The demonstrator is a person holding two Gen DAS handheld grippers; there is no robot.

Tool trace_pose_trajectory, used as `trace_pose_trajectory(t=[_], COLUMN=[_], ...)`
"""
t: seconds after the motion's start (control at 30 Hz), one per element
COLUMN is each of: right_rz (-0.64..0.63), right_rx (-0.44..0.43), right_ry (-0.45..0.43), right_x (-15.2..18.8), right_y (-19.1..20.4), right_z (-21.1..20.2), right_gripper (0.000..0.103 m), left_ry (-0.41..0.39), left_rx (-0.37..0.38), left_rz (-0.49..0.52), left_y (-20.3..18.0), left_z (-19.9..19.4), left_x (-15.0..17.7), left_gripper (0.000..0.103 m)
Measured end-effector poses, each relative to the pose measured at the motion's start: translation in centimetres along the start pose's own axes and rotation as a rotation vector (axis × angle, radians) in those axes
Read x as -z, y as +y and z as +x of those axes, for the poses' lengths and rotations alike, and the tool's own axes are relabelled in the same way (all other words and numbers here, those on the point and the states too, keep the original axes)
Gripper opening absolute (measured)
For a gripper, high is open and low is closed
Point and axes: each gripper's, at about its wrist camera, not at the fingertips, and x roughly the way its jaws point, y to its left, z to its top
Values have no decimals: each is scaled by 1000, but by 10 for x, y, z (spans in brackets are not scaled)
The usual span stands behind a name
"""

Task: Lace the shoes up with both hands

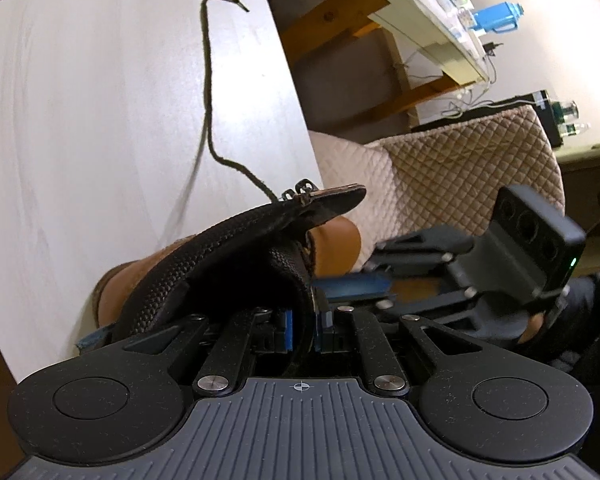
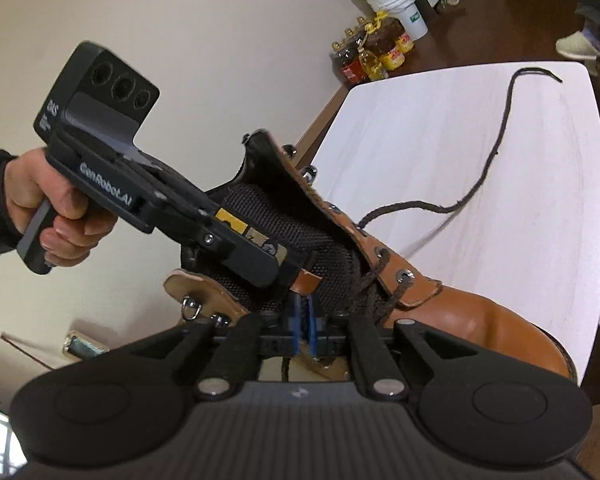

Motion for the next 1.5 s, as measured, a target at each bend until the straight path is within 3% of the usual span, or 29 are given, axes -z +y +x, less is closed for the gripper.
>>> trace_pose_trajectory(t=[0.17, 0.4, 0.73, 0.93, 0.97, 1.03, 1.2, 1.5], right_rz=[85, 171, 105, 100, 107, 136, 202, 282], right_rx=[-60, -156, -255, -366, -381, -402, -389, -224], right_ry=[-49, -38, -30, -22, -22, -23, -76, -302], right_x=[-9, -15, -22, -21, -20, -17, -13, -49], right_y=[-25, -42, -54, -73, -75, -80, -82, -109], right_z=[-3, 22, 31, 36, 36, 38, 25, -40], right_gripper=[17, 17, 16, 15, 15, 2, 1, 0], left_ry=[3, 12, 7, 5, 4, 0, -4, 11], left_rx=[-30, -41, -13, 2, 4, 7, -18, -136], left_rz=[45, 85, 118, 141, 142, 139, 149, 212], left_y=[-5, -9, -4, -2, -2, -1, -6, -28], left_z=[2, 3, 2, 2, 2, 1, 0, 1], left_x=[1, 3, 5, 5, 6, 6, 5, 2], left_gripper=[10, 10, 10, 10, 10, 10, 9, 13])
